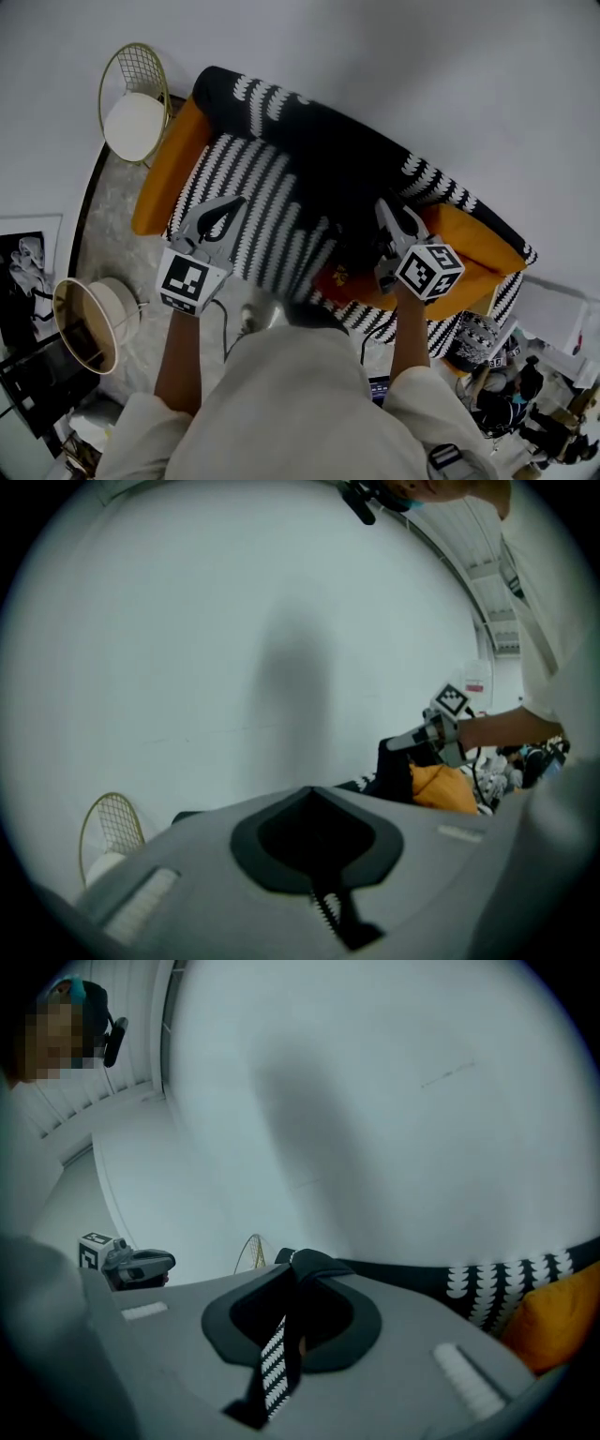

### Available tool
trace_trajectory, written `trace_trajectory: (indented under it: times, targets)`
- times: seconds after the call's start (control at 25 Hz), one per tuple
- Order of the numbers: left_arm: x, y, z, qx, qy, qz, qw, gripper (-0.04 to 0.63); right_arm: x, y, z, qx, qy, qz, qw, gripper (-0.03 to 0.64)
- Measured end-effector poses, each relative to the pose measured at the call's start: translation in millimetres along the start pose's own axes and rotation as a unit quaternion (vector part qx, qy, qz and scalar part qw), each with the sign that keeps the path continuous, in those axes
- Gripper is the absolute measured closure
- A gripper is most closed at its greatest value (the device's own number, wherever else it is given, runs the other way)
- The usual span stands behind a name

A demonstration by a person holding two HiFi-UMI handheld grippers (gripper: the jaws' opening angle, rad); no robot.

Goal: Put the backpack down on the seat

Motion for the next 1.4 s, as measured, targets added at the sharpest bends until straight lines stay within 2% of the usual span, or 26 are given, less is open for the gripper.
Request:
trace_trajectory:
  times: [0.28,0.4,0.6,0.76,0.96,1.28,1.4]
  targets:
    - [12,25,-15,-0.021,-0.019,-0.004,0.9996,0.592,60,8,8,0.029,0.005,-0.049,0.998,0.588]
    - [13,32,-22,-0.03,-0.031,0.0,0.9991,0.592,83,10,-3,0.022,0.022,-0.071,0.997,0.58]
    - [16,46,-25,-0.043,-0.03,-0.005,0.9986,0.592,121,8,-29,-0.009,0.044,-0.106,0.993,0.561]
    - [24,54,-20,-0.042,-0.028,-0.017,0.9986,0.592,142,2,-40,-0.001,0.064,-0.118,0.991,0.554]
    - [31,73,-30,-0.041,-0.023,-0.031,0.9984,0.592,179,4,-47,0.026,0.104,-0.165,0.98,0.463]
    - [45,75,-34,-0.033,-0.03,-0.051,0.9977,0.592,188,-25,-77,0.007,0.134,-0.215,0.967,0.385]
    - [48,73,-33,-0.03,-0.025,-0.061,0.9974,0.592,181,-42,-84,0.011,0.141,-0.225,0.964,0.383]
Point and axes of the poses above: the fingertips, and each gripper's own axes: y forward along the fingers, x to its right, z out of its top, the point moved 4 cm from there along -y, backward along the fingers, and after that the axes turned 3 degrees about z, right-handed, at the moved point
